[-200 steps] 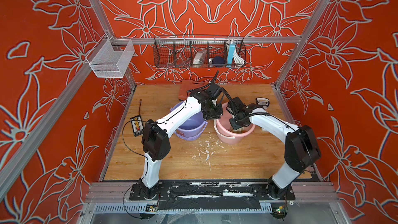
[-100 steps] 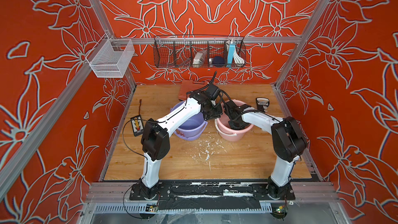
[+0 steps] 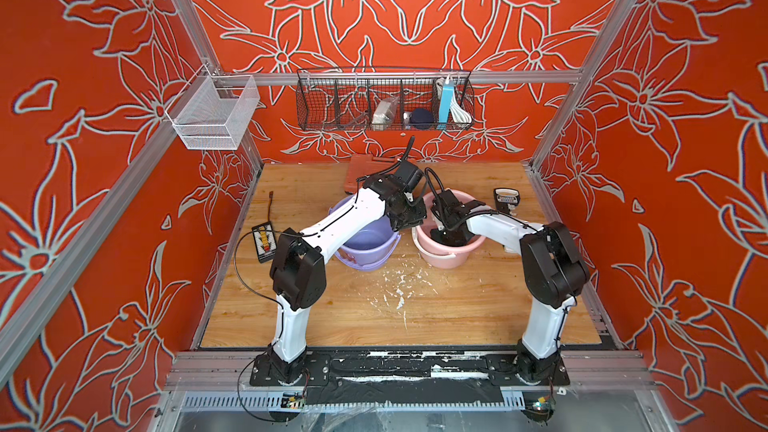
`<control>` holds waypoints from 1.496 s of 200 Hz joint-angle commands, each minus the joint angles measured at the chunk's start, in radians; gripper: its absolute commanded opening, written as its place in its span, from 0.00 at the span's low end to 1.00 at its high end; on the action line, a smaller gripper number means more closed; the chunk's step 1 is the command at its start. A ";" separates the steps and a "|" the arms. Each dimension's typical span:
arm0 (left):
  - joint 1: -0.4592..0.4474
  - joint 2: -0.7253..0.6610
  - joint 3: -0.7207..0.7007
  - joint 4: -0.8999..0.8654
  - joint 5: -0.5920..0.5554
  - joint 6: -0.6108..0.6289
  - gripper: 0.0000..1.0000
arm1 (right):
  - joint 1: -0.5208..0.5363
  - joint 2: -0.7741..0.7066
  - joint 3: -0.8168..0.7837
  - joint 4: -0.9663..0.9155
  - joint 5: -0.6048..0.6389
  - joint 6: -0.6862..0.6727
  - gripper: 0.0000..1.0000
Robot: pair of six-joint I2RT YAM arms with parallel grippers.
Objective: Wipe the inside of the bucket with a cloth
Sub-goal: Wipe the dirt from the inside of the bucket.
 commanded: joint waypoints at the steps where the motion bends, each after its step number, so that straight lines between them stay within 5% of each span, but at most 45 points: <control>1: -0.042 -0.015 -0.006 -0.054 0.079 0.082 0.00 | 0.014 -0.020 -0.039 0.167 -0.328 -0.036 0.00; 33: -0.042 -0.017 -0.015 -0.052 0.066 0.079 0.00 | 0.011 -0.118 -0.065 0.222 -0.466 -0.055 0.00; 86: -0.042 -0.028 -0.017 -0.065 0.042 0.083 0.00 | 0.005 -0.182 -0.056 0.122 -0.360 -0.129 0.00; 108: -0.042 -0.042 -0.032 -0.060 0.018 0.085 0.00 | 0.005 -0.188 -0.045 0.049 -0.178 -0.149 0.00; 153: -0.042 -0.059 -0.048 -0.077 -0.032 0.095 0.00 | 0.007 -0.249 -0.022 -0.081 0.392 -0.124 0.00; 218: -0.050 -0.051 -0.033 -0.104 -0.071 0.094 0.00 | 0.011 -0.165 0.079 -0.187 0.668 -0.141 0.00; 256: -0.062 -0.052 -0.021 -0.117 -0.064 0.098 0.00 | 0.010 -0.027 0.094 -0.201 0.698 -0.113 0.00; 299: -0.063 -0.061 -0.044 -0.108 -0.059 0.096 0.00 | 0.010 0.092 0.116 -0.200 0.587 -0.053 0.00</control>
